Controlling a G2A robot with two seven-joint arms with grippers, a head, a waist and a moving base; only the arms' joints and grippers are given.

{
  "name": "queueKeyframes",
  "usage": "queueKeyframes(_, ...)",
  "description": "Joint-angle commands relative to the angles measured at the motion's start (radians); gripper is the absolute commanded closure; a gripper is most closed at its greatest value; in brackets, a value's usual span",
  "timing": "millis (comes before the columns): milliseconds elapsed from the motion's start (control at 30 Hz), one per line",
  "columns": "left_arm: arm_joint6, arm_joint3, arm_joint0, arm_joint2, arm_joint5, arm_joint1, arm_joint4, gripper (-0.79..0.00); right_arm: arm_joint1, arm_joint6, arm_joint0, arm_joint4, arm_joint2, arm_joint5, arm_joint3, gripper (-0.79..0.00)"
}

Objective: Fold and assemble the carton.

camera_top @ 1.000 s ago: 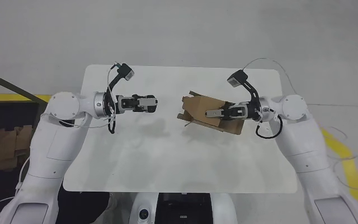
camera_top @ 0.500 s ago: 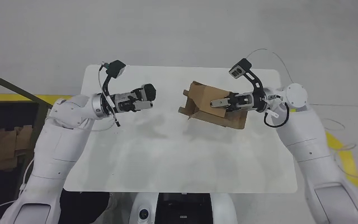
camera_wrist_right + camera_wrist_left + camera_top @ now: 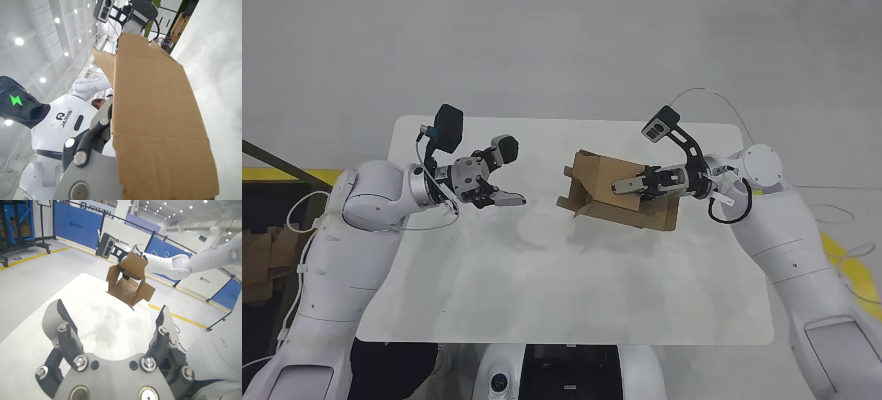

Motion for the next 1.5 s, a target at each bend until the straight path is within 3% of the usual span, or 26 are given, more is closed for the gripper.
queueKeyframes(0,0.038,-0.012,0.002,0.001,0.000,0.000,0.048,-0.785,0.000,0.000,0.000,0.000,0.000,0.000,0.000,0.000)
queueKeyframes(800,0.038,-0.012,0.002,0.001,0.000,0.000,0.048,-0.785,0.000,0.000,0.000,0.000,0.000,0.000,0.000,0.000)
queueKeyframes(933,0.051,-0.053,0.010,-0.002,0.000,0.001,0.176,-0.785,0.000,0.000,0.000,0.000,0.000,0.000,0.000,0.000)
queueKeyframes(1000,0.144,-0.058,0.028,-0.017,0.000,-0.004,0.316,-0.785,0.000,0.000,0.000,0.000,0.000,0.000,0.000,0.000)
queueKeyframes(1200,0.420,0.002,0.055,0.037,0.000,-0.008,0.520,-0.785,0.000,0.000,0.000,0.000,0.000,0.000,0.000,0.000)
queueKeyframes(1467,0.672,0.011,0.046,0.200,0.000,0.045,0.701,-0.785,0.000,0.000,0.000,0.000,0.000,0.000,0.000,0.000)
